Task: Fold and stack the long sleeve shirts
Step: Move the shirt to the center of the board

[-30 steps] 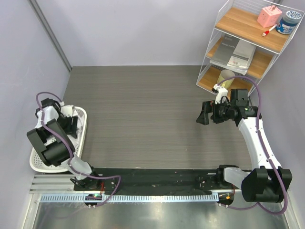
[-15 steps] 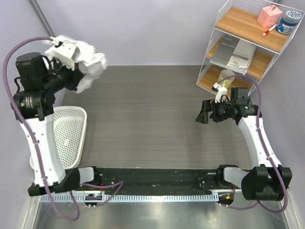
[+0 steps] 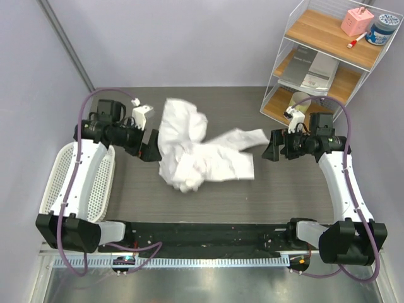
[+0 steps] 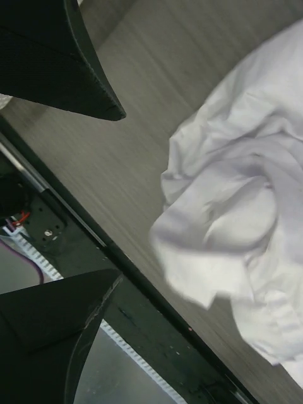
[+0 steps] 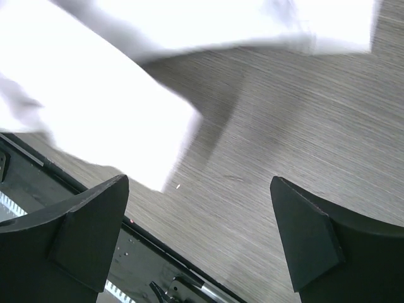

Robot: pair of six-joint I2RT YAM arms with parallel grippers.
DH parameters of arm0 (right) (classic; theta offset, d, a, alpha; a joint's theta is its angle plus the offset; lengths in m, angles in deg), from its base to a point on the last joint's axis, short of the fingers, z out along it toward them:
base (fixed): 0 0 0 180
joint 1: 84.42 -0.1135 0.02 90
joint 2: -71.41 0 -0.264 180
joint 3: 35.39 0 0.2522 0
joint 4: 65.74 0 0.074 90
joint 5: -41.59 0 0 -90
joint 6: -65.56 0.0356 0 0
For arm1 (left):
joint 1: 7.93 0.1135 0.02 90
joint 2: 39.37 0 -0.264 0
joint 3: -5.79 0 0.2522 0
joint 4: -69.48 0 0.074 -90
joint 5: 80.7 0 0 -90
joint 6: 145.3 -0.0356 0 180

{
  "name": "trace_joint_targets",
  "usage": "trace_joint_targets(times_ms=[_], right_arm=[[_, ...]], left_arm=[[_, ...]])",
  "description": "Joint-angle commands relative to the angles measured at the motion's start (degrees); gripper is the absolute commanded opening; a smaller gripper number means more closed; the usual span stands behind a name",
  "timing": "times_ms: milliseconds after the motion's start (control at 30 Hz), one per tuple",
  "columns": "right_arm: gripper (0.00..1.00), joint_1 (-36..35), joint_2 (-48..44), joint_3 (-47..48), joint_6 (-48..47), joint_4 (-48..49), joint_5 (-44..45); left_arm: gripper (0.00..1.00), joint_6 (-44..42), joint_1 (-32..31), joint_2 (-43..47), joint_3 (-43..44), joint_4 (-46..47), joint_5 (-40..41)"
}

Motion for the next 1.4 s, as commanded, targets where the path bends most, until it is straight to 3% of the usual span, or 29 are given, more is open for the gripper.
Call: trace_joint_targets(times_ms=[0, 233, 467, 733, 867, 1100, 1233, 1267, 1300, 1333, 1367], right_arm=[[1.00, -1.3, 2.3, 2.9, -2.7, -1.5, -1.6], [0.99, -12.7, 6.5, 1.8, -3.7, 0.9, 4.4], [0.85, -24.2, 15.3, 0.0, -5.4, 3.9, 10.5], [0.84, -24.8, 24.0, -1.5, -5.8, 9.5, 13.9], [0.84, -25.1, 28.3, -1.1, -5.1, 12.1, 15.7], [0.83, -28.8, 31.5, -4.5, -4.7, 13.8, 16.7], [0.65, -29.5, 32.6, -5.7, -4.7, 14.6, 17.7], [0.46, -29.5, 32.7, -5.4, -4.7, 14.2, 17.9], [0.38, -29.5, 32.5, -4.4, -4.7, 13.6, 18.3], [0.14, -29.4, 32.0, -3.9, -5.0, 12.9, 18.9], [0.02, -29.3, 30.1, -2.9, -5.2, 11.6, 19.2]], left_arm=[[1.00, -6.4, 2.3, 4.8, -7.2, -0.1, 2.9], [0.99, -8.3, 2.0, 3.6, -17.6, 3.4, 1.7], [0.93, -7.7, -2.5, -0.3, -19.9, 8.4, -1.2], [0.89, -7.5, -16.3, 0.7, -23.2, 21.1, -5.4], [0.88, -5.8, -23.4, -1.8, -25.0, 28.4, -1.3], [0.81, -5.8, -29.5, -8.1, -23.3, 31.3, 1.5], [0.65, -6.3, -30.2, -10.5, -24.4, 31.4, 2.7], [0.49, -6.3, -30.2, -10.7, -24.7, 31.3, 3.3], [0.42, -6.5, -30.2, -10.7, -24.6, 31.0, 4.6], [0.25, -6.8, -30.2, -10.3, -23.6, 30.4, 5.3], [0.18, -7.1, -30.0, -9.7, -22.7, 28.7, 5.3]])
